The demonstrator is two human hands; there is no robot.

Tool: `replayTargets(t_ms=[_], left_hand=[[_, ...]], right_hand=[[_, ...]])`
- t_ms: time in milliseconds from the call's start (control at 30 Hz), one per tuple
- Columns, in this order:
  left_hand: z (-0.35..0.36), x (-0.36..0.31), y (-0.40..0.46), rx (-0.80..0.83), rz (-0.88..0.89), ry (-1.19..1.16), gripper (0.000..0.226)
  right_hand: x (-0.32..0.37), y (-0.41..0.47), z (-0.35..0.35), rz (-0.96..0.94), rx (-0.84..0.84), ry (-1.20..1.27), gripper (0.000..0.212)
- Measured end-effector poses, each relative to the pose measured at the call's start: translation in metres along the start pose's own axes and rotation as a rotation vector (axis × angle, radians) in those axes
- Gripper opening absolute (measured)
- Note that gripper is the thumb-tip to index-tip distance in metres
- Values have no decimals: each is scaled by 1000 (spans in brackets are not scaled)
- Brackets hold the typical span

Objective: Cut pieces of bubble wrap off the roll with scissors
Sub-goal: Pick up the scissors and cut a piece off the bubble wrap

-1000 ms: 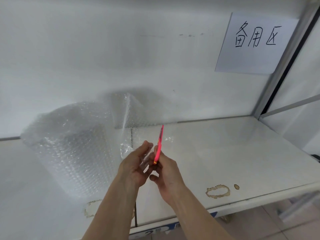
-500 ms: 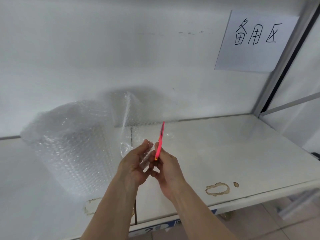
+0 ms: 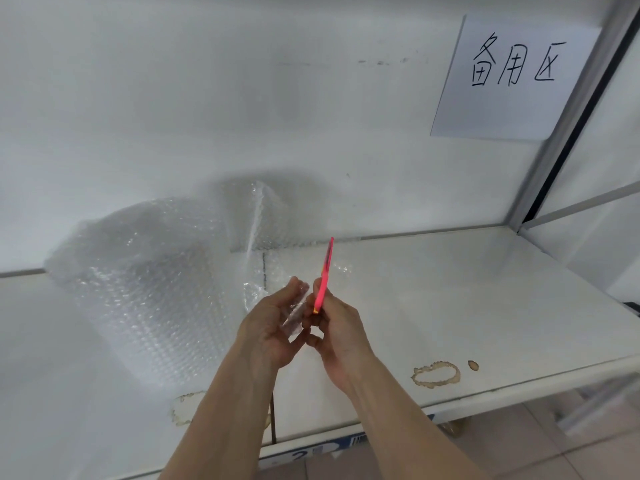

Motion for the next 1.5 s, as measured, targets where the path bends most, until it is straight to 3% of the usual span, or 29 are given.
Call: replayTargets(t_ms=[200,1500], left_hand=[[-1,1,-3,-5,-20,6,13],[-1,0,-8,-10,-55,8,13]], right_hand=[[3,3,-4,-6,-18,17,40],[17,9,-13,18,-114,59,32]])
Point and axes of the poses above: each hand's wrist, its own y-axis towards the middle knuckle, its own z-axis out of the palm, x = y × z, the point moved 3 cm from there along y, towards the middle knuckle, and after that the axes turned 8 degrees about x, right-handed, at the moved point
